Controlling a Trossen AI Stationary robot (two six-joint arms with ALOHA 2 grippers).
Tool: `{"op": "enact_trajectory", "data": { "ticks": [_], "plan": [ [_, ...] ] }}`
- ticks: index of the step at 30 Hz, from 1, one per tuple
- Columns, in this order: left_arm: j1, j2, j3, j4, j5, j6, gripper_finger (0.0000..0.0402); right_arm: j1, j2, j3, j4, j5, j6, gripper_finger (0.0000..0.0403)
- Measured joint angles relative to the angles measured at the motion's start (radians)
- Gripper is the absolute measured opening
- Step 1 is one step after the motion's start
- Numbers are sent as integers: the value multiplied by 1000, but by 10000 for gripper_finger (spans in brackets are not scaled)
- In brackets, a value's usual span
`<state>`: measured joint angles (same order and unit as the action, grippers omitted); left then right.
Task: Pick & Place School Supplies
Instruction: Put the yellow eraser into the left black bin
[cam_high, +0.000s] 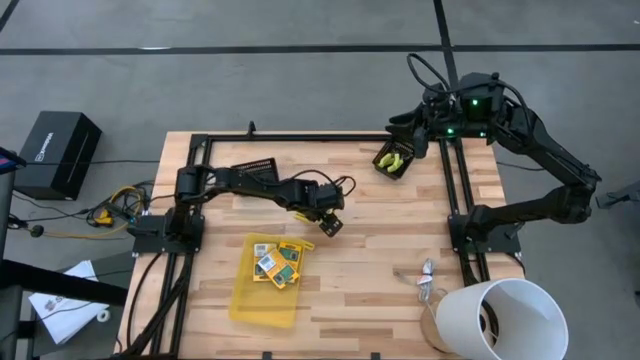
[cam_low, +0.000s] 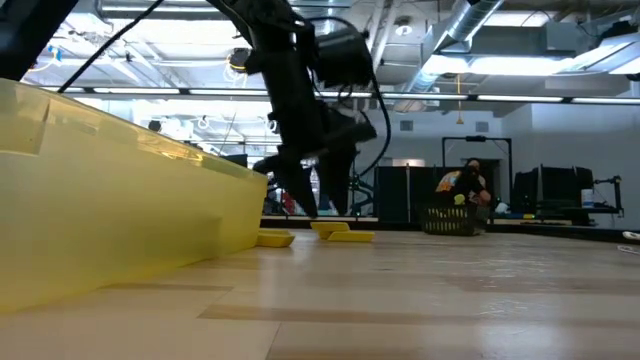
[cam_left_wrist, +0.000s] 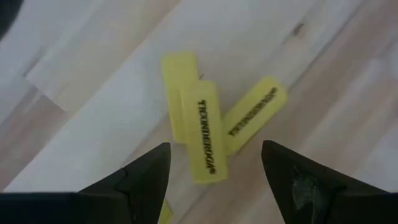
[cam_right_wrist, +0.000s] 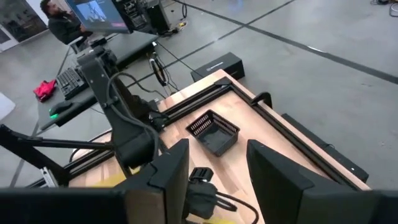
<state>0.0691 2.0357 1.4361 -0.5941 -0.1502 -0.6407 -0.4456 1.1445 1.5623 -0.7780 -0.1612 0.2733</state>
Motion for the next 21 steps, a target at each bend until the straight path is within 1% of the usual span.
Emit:
{"op": "enact_trajectory", "data": {
  "ticks": [4, 8, 21],
  "plan": [
    [-3, 35, -1, -1, 19, 0, 248, 9, 6, -1, -3, 1, 0, 152],
    [-2, 40, 0, 9, 23, 4, 247, 9, 9, 0, -1, 1, 0, 148],
    [6, 41, 0, 22, 23, 3, 220, 5, 9, 0, 0, 1, -2, 144]
  ]
}}
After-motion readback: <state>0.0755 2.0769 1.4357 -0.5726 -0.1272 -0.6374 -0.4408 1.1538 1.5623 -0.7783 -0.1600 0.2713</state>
